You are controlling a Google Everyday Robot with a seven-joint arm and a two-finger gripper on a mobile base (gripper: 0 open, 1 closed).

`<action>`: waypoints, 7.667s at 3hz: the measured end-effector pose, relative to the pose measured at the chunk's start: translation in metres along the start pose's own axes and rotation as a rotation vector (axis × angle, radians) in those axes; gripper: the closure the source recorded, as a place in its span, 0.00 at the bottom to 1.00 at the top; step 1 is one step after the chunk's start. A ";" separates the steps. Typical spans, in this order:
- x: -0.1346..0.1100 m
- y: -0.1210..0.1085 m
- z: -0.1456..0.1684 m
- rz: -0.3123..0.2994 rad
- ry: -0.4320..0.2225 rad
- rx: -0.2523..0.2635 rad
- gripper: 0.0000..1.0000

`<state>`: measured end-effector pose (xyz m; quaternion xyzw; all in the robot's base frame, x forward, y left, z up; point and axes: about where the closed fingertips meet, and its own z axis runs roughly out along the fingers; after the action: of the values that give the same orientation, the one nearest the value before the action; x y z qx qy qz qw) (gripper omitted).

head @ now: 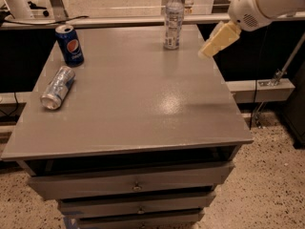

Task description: Move blue plastic bottle near redbull can

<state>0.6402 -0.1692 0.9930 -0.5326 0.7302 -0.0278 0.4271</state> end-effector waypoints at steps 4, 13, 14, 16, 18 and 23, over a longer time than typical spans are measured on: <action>0.009 -0.080 0.158 0.465 -0.361 0.023 0.00; -0.110 0.017 0.153 0.491 -0.672 -0.298 1.00; -0.116 0.022 0.159 0.491 -0.676 -0.315 1.00; -0.154 0.083 0.169 0.469 -0.724 -0.436 1.00; -0.199 0.151 0.176 0.435 -0.761 -0.578 1.00; -0.235 0.201 0.209 0.286 -0.780 -0.678 0.36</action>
Offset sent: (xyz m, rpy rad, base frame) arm 0.1546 -0.0111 -0.0511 0.5156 0.0073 -0.1639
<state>0.6412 0.1926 0.9011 -0.5066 0.5507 0.4679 0.4703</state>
